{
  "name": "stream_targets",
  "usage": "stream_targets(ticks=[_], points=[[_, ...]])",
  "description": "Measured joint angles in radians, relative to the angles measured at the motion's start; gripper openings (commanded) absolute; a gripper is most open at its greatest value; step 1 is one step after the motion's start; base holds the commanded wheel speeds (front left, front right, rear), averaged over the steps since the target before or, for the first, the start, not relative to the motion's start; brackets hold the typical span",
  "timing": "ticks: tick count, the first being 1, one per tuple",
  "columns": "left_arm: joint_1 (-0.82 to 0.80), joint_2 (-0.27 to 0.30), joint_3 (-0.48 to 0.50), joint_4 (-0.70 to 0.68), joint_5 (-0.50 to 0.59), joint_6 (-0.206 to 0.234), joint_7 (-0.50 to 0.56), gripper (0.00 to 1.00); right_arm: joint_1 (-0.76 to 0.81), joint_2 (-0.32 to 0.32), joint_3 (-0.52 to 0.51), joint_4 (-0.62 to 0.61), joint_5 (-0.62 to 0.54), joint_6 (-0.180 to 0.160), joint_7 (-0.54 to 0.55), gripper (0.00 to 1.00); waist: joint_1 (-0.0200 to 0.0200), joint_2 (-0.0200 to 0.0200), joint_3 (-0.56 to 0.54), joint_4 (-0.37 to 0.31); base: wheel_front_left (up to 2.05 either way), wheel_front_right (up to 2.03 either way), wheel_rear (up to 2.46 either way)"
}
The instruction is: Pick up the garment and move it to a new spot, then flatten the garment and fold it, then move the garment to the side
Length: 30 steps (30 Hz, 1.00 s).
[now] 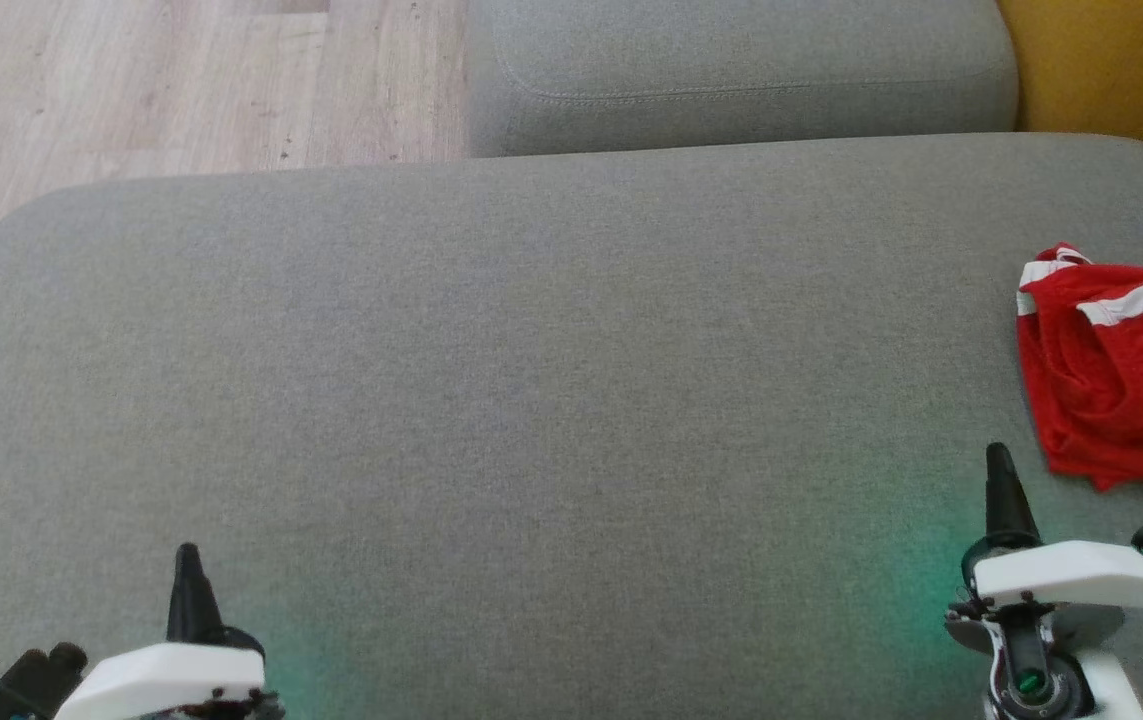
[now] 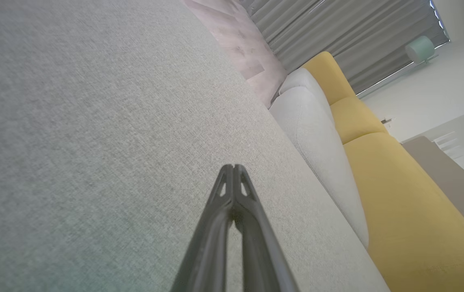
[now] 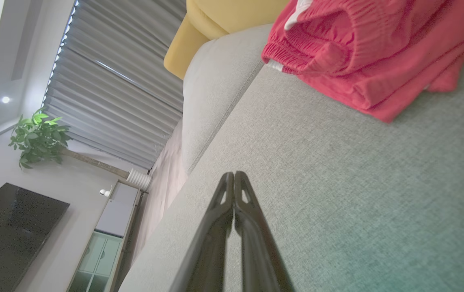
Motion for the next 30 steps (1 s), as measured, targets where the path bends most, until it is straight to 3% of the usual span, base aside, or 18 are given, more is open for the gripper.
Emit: stream_targets(ticks=[30], points=[[-0.030, 0.000, 0.027, -0.036, -0.343, -0.027, 0.089, 0.00, 0.002, 0.000, -0.051, -0.081, 0.336, 0.000, 0.089, 0.00, 0.0000, 0.0000, -0.001, -0.012, 0.00, 0.00, 0.00]])
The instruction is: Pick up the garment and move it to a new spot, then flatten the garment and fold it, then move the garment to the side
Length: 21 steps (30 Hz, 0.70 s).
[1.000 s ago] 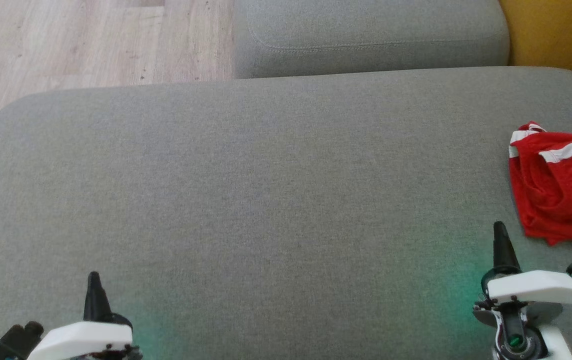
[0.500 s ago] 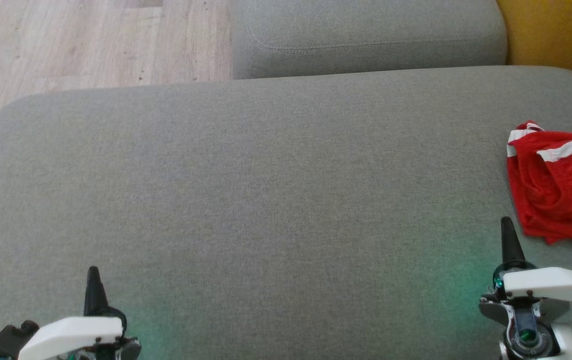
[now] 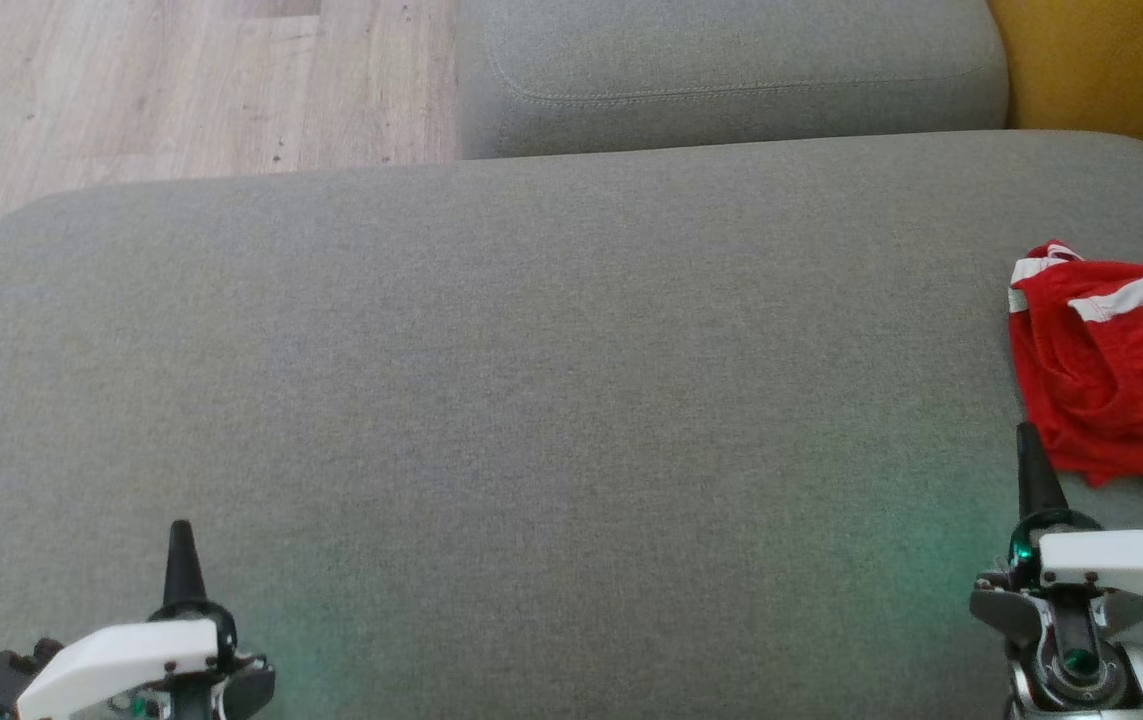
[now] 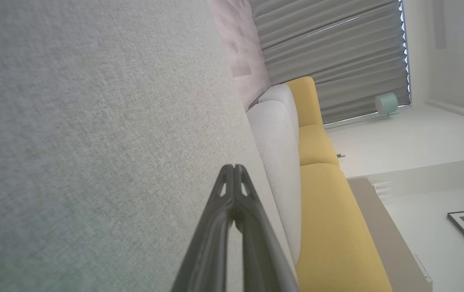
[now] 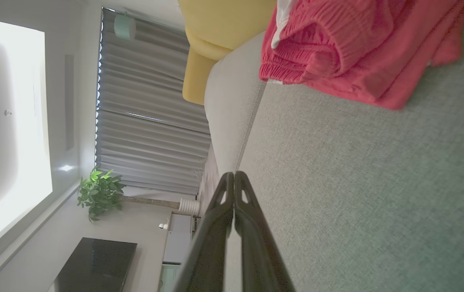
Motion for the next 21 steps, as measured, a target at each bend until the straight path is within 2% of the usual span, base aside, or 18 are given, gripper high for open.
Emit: stream_targets(ticks=[21], points=[[-0.014, 0.000, 0.008, -0.028, -0.220, -0.017, 0.055, 0.00, 0.001, 0.000, -0.036, -0.053, 0.217, 0.000, 0.053, 0.00, 0.0000, 0.0000, -0.001, -0.008, 0.00, 0.00, 0.00]])
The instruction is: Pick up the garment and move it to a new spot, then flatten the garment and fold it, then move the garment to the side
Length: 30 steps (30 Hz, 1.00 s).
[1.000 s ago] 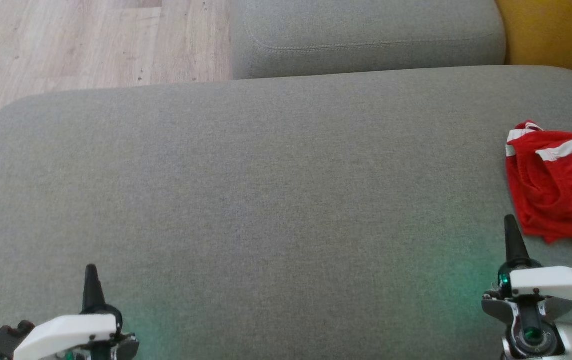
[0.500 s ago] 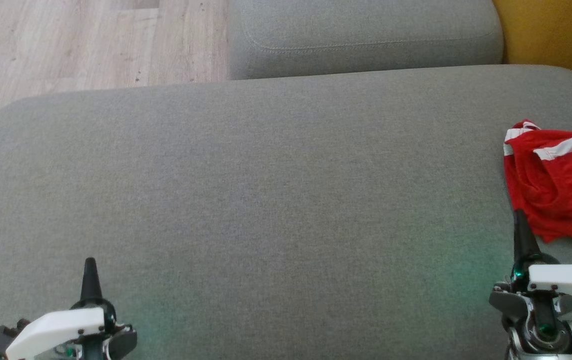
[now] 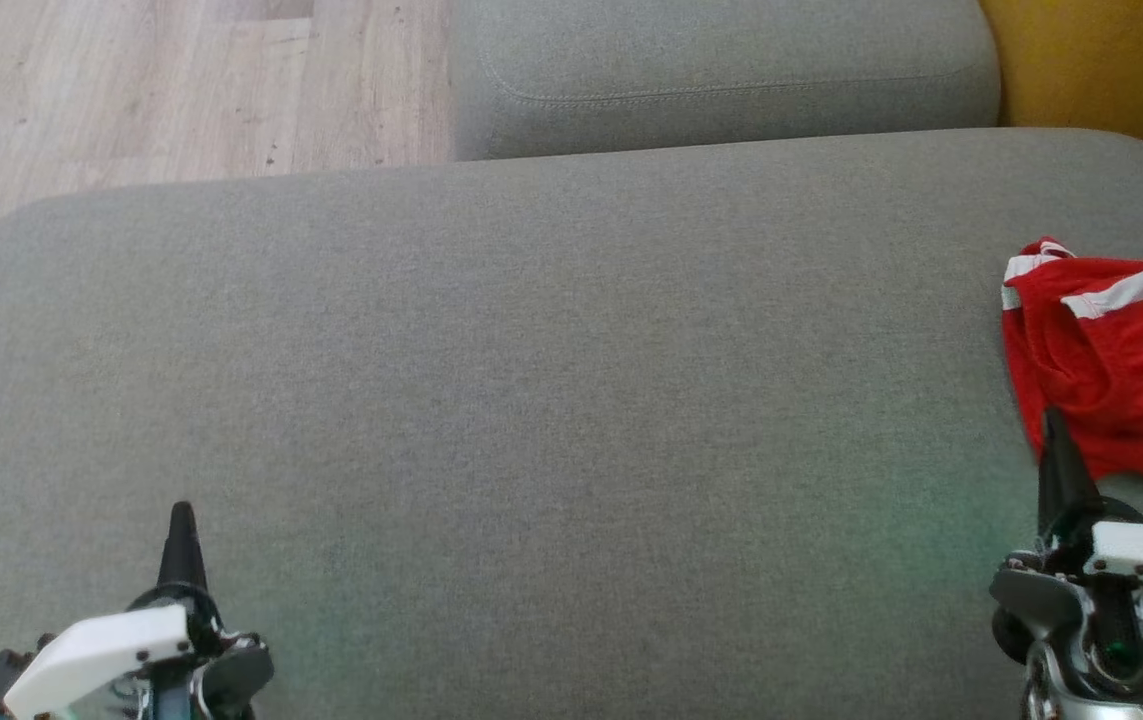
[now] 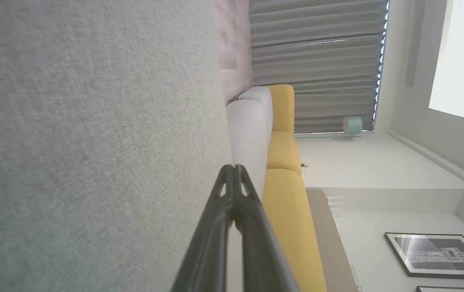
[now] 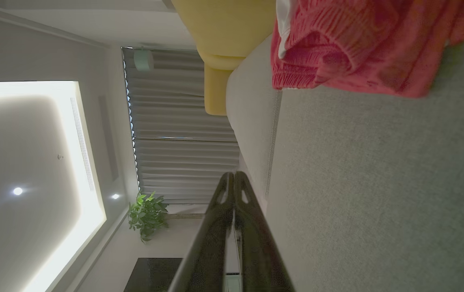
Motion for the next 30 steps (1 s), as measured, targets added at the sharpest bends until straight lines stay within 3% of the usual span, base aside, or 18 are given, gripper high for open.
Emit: stream_targets(ticks=[6, 30], points=[[-0.013, 0.000, 0.003, -0.006, -0.064, -0.009, 0.016, 0.00, 0.001, 0.000, -0.012, -0.015, 0.063, 0.000, 0.016, 0.00, 0.0000, 0.0000, 0.000, -0.002, 0.00, 0.00, 0.00], [-0.013, 0.000, 0.004, -0.006, -0.066, -0.009, 0.016, 0.00, 0.001, 0.000, -0.013, -0.016, 0.067, 0.000, 0.017, 0.00, 0.0000, 0.0000, 0.000, -0.002, 0.00, 0.00, 0.00]])
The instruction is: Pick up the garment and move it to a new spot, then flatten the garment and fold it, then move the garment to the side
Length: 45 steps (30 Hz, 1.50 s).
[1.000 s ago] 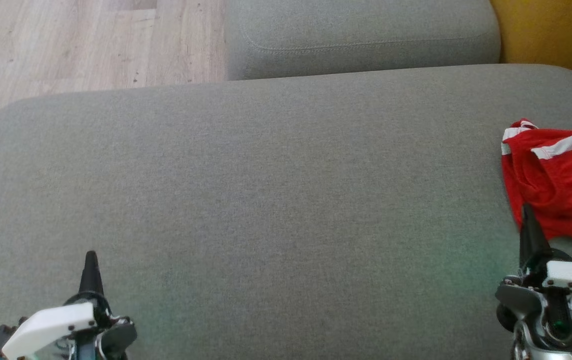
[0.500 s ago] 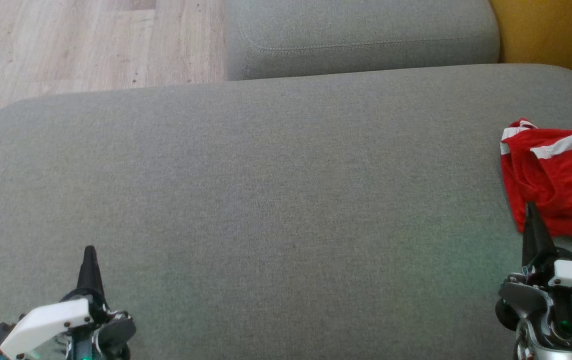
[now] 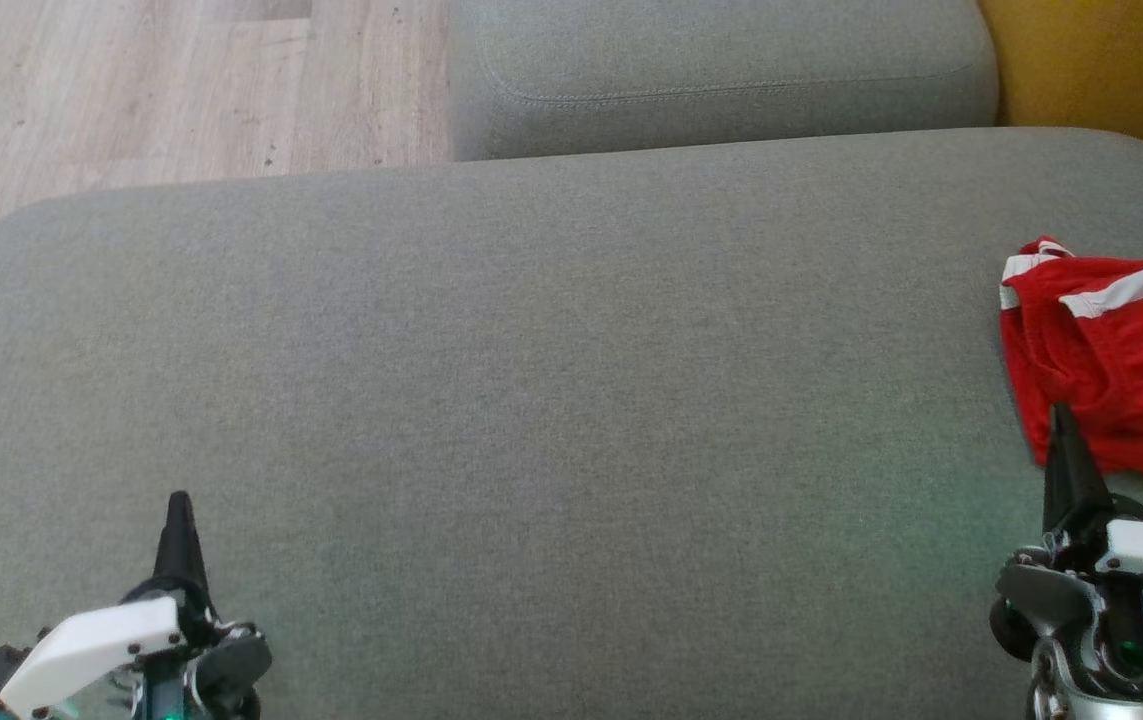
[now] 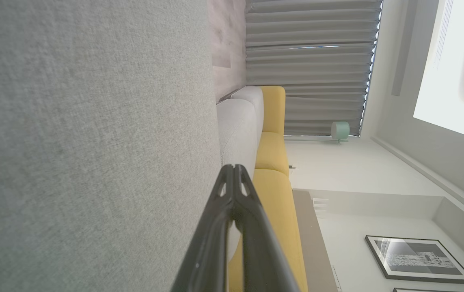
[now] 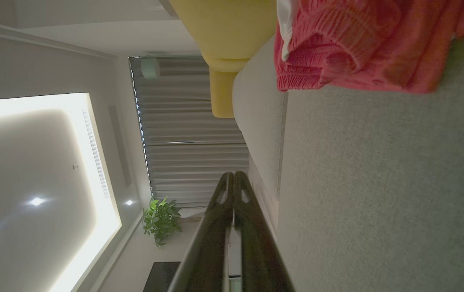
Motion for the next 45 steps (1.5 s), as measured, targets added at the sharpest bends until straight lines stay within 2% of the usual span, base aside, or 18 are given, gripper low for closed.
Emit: stream_targets(ticks=[45], points=[[0.000, 0.000, 0.000, 0.000, 0.000, 0.000, 0.000, 0.00, 0.000, 0.000, 0.000, -0.001, 0.000, 0.000, 0.000, 0.00, 0.0000, 0.0000, 0.000, 0.000, 0.00, 0.00, 0.00]])
